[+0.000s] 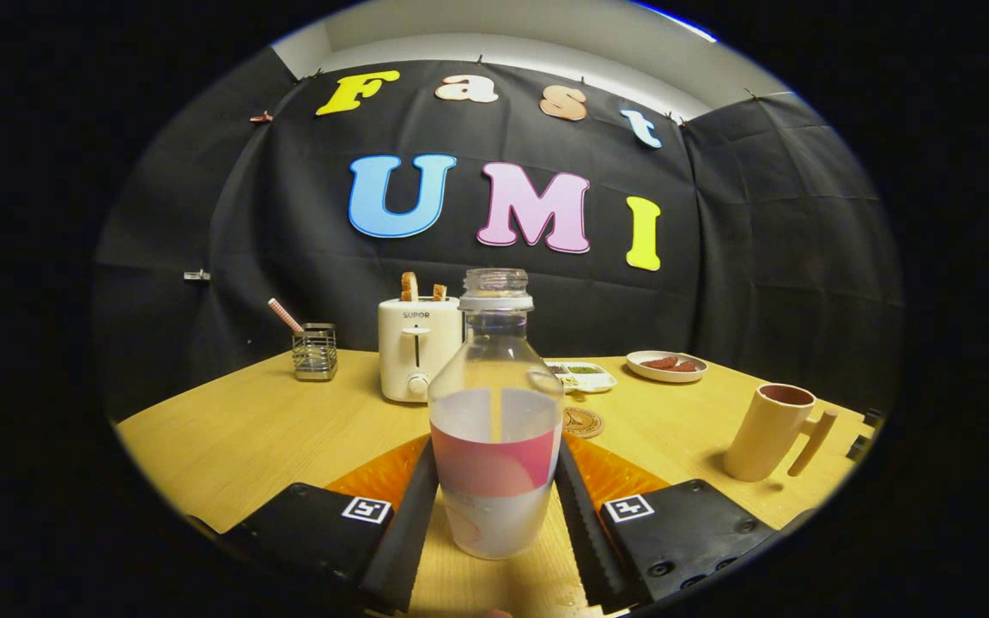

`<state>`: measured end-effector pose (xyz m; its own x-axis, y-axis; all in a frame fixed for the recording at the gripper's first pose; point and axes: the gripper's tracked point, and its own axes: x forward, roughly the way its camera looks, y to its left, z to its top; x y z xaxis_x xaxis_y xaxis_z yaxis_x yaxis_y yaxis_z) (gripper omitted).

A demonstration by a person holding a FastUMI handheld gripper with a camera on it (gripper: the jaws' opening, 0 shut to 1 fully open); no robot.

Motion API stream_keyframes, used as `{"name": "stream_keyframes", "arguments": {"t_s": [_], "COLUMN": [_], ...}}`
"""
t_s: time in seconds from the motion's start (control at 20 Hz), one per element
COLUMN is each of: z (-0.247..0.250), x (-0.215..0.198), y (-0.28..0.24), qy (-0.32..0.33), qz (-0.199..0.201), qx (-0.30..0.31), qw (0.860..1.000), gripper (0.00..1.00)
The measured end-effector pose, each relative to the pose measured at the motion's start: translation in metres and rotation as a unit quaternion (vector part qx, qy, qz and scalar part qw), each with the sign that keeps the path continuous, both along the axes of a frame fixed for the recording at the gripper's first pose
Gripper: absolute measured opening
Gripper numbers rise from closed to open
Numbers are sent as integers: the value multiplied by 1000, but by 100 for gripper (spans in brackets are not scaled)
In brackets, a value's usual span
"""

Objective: Take the bottle from table, then pour the juice into the cup, finally place the bottle on the coaster

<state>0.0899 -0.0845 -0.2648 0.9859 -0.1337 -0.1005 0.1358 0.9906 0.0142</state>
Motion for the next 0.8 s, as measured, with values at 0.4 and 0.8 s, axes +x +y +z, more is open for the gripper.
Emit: {"name": "stream_keyframes", "arguments": {"t_s": [0.4,0.8], "z": [69,94], "x": [-15,-15], "y": [-27,-103], "qy": [19,6], "qz": [19,12], "qx": [30,132], "qw": [999,991], "gripper": [75,75]}}
